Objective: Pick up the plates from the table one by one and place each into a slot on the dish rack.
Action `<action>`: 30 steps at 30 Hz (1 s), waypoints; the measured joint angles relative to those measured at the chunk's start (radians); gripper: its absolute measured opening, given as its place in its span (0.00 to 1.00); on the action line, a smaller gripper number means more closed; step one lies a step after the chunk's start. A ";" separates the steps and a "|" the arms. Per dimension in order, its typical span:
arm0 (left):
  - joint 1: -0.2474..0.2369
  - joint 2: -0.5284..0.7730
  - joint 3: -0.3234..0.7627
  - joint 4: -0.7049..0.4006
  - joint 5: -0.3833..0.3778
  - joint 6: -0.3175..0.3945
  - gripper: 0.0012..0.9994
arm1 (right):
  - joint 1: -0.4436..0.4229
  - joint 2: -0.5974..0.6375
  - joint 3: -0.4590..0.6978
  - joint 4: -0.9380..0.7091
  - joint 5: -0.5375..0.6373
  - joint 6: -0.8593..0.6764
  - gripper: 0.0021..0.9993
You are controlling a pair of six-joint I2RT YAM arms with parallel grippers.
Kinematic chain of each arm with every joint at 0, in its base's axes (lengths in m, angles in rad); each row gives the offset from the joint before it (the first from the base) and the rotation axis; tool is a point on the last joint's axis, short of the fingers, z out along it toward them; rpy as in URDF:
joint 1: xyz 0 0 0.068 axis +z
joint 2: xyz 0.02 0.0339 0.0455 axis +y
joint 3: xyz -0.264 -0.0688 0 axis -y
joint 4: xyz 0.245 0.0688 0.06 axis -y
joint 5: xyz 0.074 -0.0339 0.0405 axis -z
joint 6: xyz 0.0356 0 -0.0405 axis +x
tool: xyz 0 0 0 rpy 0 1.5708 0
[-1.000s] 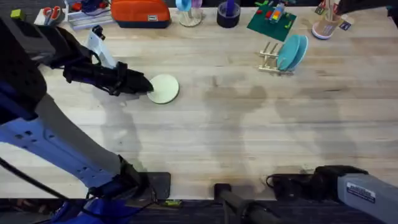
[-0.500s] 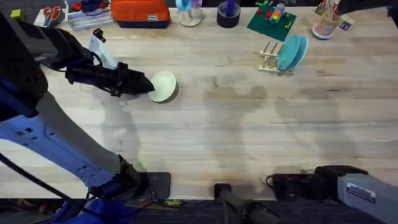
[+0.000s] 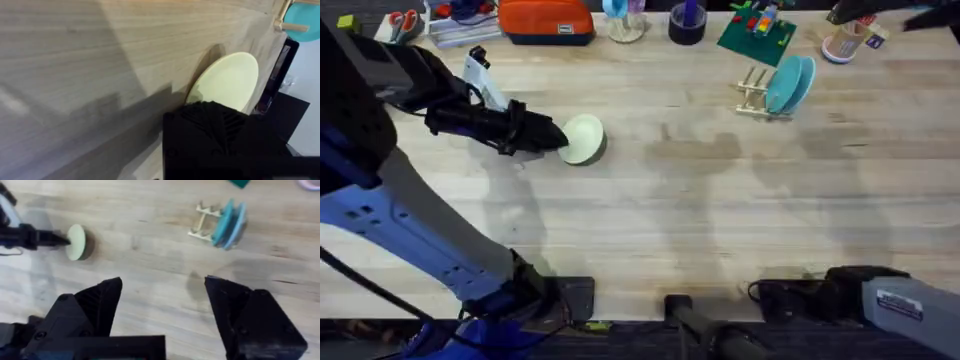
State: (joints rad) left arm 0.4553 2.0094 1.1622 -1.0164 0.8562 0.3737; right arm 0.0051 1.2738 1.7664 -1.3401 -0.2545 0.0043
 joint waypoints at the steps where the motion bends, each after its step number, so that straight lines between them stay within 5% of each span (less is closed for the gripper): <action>1: 0.000 0.000 0.000 0.000 0.000 0.000 0.04 | 0.000 0.016 0.000 0.000 -0.017 0.002 0.99; 9: 0.000 0.000 0.000 0.000 0.000 0.000 0.04 | 0.040 0.149 0.000 0.004 -0.065 0.015 0.99; 30: 0.000 0.000 0.000 0.000 0.000 0.000 0.04 | 0.339 0.505 0.000 0.205 -0.083 0.078 0.99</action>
State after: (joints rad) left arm 0.4553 2.0095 1.1622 -1.0168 0.8559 0.3737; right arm 0.3440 1.7785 1.7664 -1.1348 -0.3374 0.0825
